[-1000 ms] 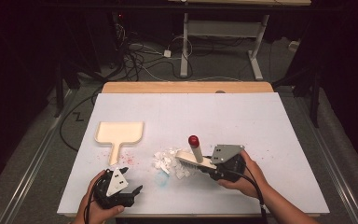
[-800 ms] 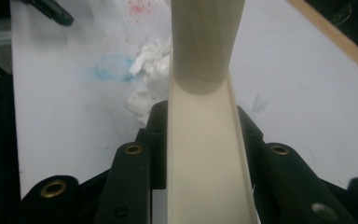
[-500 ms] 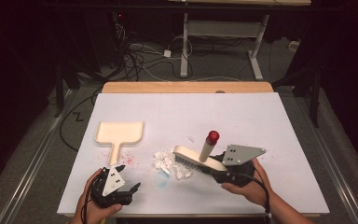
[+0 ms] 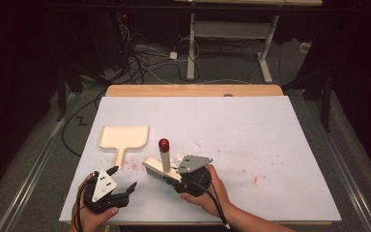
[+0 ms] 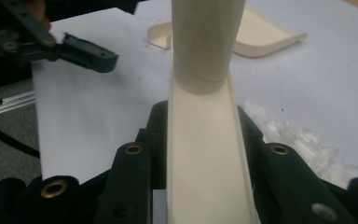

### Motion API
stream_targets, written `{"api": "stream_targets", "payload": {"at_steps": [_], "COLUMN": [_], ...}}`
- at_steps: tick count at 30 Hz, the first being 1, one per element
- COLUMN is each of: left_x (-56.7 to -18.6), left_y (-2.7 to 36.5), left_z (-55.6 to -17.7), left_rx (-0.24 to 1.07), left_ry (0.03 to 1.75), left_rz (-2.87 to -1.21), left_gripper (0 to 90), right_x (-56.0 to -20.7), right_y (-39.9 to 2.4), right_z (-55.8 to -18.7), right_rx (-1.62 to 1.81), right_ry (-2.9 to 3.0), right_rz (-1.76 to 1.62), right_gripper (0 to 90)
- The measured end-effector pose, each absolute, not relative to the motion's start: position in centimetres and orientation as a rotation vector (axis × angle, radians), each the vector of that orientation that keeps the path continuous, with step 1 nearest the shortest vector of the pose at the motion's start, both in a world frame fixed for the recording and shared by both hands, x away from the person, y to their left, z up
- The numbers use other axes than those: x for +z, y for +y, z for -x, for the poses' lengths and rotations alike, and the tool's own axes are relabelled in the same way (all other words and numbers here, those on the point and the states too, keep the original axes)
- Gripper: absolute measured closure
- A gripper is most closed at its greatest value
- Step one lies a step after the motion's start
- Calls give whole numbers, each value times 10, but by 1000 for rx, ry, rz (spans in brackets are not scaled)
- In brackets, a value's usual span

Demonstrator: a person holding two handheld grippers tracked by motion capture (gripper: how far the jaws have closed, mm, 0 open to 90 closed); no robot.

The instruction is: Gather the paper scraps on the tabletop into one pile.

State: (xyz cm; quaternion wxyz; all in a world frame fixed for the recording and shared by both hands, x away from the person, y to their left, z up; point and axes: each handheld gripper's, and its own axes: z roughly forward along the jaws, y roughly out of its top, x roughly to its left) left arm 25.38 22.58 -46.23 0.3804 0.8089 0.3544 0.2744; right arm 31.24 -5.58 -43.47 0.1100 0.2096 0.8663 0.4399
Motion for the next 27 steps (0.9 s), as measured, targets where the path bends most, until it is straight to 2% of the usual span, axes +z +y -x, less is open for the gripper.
{"api": "stream_targets", "payload": {"at_steps": [14,23,27], "left_x": [-465,-466,-467], "left_y": [220,219,217], "left_z": [-255,-257,-257], "left_rx": [705,696,690], "left_ry": [909,901,899], "left_rz": [-2110,-2117,-2123], "left_gripper": [207,207,207], "right_x": [-429,-386,-372], "right_y": [-100,-131,-146], "right_z": [-324,-327,-341], "right_rx": [1144,1300,1278], "right_ry": [2479,2381,2320], "right_rz": [-714,-684,-677], "right_gripper": [679,679,678]}}
